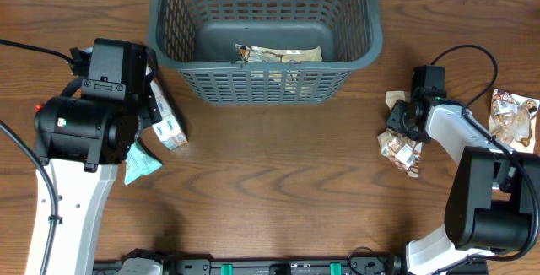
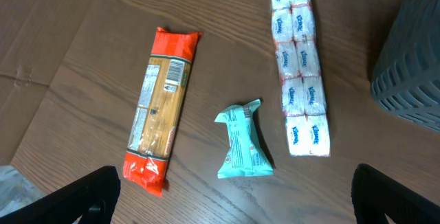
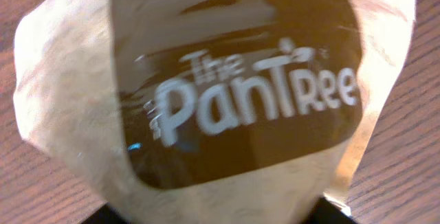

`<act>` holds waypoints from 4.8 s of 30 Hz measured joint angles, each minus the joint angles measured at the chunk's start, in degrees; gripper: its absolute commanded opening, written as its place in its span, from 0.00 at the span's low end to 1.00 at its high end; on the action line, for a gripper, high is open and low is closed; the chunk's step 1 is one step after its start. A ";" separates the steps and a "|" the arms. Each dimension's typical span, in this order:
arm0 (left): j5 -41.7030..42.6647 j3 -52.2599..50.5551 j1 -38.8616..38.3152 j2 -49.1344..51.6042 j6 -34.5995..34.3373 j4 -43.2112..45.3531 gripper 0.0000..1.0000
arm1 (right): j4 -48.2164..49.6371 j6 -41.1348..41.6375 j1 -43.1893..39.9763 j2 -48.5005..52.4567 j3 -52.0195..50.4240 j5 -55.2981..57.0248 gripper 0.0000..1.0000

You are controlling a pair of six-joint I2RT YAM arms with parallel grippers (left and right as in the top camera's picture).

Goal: Pack container
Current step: 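Close the right gripper on the bag and lift it, then carry the bag into the basket and release it, then grasp the far-right PanTree bag with the right gripper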

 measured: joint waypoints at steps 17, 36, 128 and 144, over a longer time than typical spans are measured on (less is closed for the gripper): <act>0.00 0.00 0.00 0.00 -0.02 -0.04 0.96 | -14.53 -4.28 -0.02 0.37 19.76 -2.34 0.01; 0.00 0.00 0.00 0.00 0.00 -0.02 0.96 | -30.60 -57.66 17.25 -3.96 73.50 -17.99 0.01; 0.02 0.00 0.00 0.00 0.00 1.27 0.96 | -33.62 -49.57 -36.72 9.20 44.00 -6.10 0.84; 0.00 0.00 0.00 0.00 -0.02 1.27 0.96 | -19.78 -54.93 -36.74 16.22 34.64 -9.05 0.84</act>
